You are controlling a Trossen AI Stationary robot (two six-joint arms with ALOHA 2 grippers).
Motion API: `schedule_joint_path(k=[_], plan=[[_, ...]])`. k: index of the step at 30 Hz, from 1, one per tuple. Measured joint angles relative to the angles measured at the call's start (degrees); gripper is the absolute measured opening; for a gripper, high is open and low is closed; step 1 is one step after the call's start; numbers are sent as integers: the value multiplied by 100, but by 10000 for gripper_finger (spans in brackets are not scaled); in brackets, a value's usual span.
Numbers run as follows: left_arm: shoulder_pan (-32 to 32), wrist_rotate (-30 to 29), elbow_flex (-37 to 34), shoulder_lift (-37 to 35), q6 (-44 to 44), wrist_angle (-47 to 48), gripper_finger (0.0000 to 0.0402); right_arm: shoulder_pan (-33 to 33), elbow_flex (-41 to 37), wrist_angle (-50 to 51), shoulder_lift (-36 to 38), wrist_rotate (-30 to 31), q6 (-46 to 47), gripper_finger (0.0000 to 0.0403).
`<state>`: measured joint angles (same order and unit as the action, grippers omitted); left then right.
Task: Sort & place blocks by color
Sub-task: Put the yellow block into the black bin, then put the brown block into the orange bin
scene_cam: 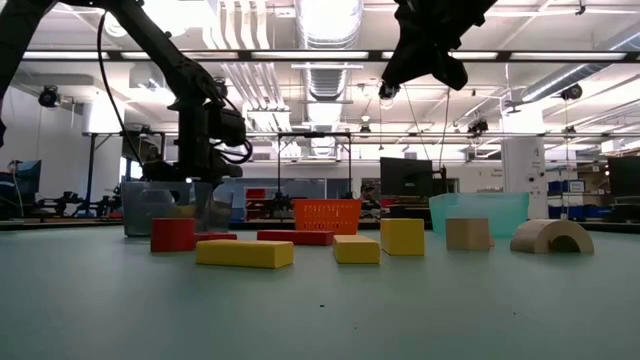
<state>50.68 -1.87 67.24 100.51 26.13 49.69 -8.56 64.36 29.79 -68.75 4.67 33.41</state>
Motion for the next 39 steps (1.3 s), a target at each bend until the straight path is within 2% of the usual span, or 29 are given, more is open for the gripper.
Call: schedule_joint_path(k=[18,30,39], plan=[[0,166,-4,-2,-164,29,138,0,0,-1,0,-9,6,52],[-12,211,33,-74,-158,93,242,5,0,-1,1,-82,452,52],[-174,378,32,-978,-275,350,253,68,-2,-5,7,-703,1136,52]])
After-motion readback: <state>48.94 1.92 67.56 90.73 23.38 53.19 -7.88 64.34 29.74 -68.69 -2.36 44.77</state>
